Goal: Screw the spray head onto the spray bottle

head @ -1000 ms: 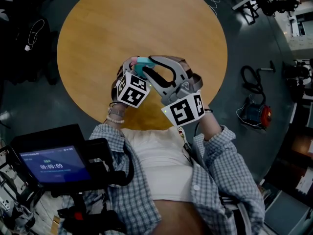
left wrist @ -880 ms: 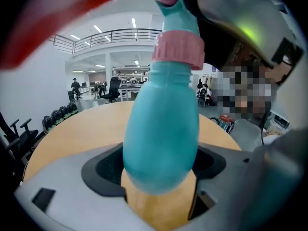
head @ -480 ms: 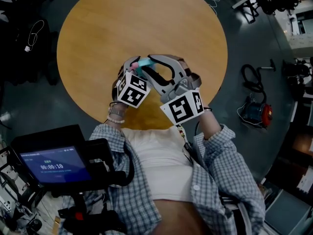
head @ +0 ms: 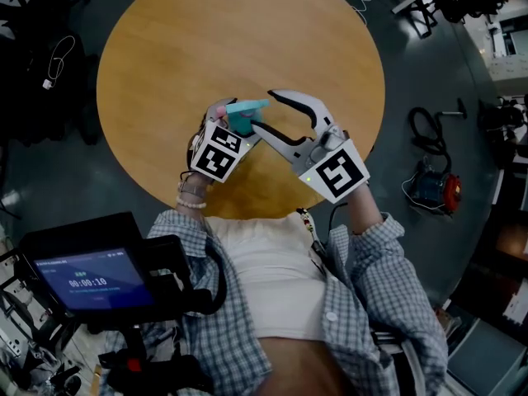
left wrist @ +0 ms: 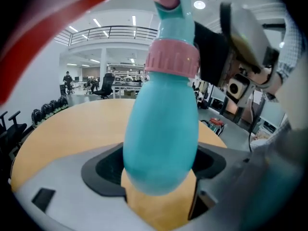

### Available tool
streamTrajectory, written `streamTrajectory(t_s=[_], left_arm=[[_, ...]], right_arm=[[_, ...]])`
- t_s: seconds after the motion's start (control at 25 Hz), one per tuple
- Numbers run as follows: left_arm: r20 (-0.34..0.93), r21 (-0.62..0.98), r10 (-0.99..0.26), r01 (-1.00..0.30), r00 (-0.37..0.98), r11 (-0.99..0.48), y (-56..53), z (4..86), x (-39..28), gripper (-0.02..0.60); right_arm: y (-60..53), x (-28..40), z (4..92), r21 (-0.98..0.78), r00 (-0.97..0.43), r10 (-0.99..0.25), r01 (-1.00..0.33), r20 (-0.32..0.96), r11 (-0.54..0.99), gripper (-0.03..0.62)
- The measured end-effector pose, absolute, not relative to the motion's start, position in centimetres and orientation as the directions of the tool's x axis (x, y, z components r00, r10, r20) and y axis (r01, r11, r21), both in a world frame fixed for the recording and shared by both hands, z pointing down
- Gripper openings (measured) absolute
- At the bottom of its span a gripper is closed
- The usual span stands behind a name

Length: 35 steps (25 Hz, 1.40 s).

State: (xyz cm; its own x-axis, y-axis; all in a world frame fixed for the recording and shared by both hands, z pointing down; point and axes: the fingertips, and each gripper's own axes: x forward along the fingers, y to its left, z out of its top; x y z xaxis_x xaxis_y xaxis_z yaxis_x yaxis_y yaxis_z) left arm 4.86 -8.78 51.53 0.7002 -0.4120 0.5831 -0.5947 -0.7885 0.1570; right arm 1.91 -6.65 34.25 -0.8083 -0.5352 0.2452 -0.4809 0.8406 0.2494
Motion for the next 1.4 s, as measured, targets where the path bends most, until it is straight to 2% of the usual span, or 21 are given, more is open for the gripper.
streamTrajectory(t_s=[0.08,0.16,0.28,0.52,0.6,0.76,0.88,1.2,1.4], left_arm=[[0.573,0.162,-0.391,-0.567,0.72,-0.808,-8.5,51.1,4.8,0.416],[0.568,0.16,-0.36,-0.528,0.74,-0.834,-8.0,50.3,4.8,0.416],[0.566,0.151,-0.302,-0.457,0.767,-0.877,-7.0,49.6,5.0,0.416],[0.551,0.159,-0.211,-0.349,0.807,-0.923,-5.1,49.8,5.8,0.416],[0.553,0.164,-0.192,-0.332,0.811,-0.929,-4.8,49.4,5.8,0.416],[0.556,0.161,-0.182,-0.32,0.811,-0.934,-4.5,49.3,5.7,0.416],[0.557,0.16,-0.231,-0.376,0.798,-0.913,-5.1,49.7,5.5,0.416],[0.558,0.157,-0.402,-0.568,0.726,-0.808,-7.5,49.4,4.8,0.416],[0.606,0.121,-0.427,-0.609,0.671,-0.784,-7.7,50.8,4.7,0.416]], right_arm=[[-6.8,3.6,34.9,0.094,-0.828,-0.501,-0.494,0.252,0.864,0.195],[-6.2,4.5,36.2,0.032,-0.867,-0.402,-0.411,0.296,0.911,0.195],[-5.4,4.2,37.5,0.009,-0.89,-0.293,-0.309,0.349,0.951,0.193],[-4.6,1.9,37.5,-0.014,-0.937,-0.159,-0.171,0.31,0.985,0.192],[-4.3,1.2,37.2,-0.015,-0.944,-0.134,-0.145,0.302,0.989,0.13],[-4.0,0.7,37.0,-0.017,-0.949,-0.114,-0.124,0.294,0.992,0.12],[-4.4,0.7,37.2,0.007,-0.941,-0.185,-0.191,0.283,0.982,0.118],[-6.5,1.5,37.0,0.028,-0.812,-0.569,-0.571,0.133,0.821,0.117],[-6.0,1.4,37.8,0.032,-0.769,-0.621,-0.624,0.152,0.781,0.117]])
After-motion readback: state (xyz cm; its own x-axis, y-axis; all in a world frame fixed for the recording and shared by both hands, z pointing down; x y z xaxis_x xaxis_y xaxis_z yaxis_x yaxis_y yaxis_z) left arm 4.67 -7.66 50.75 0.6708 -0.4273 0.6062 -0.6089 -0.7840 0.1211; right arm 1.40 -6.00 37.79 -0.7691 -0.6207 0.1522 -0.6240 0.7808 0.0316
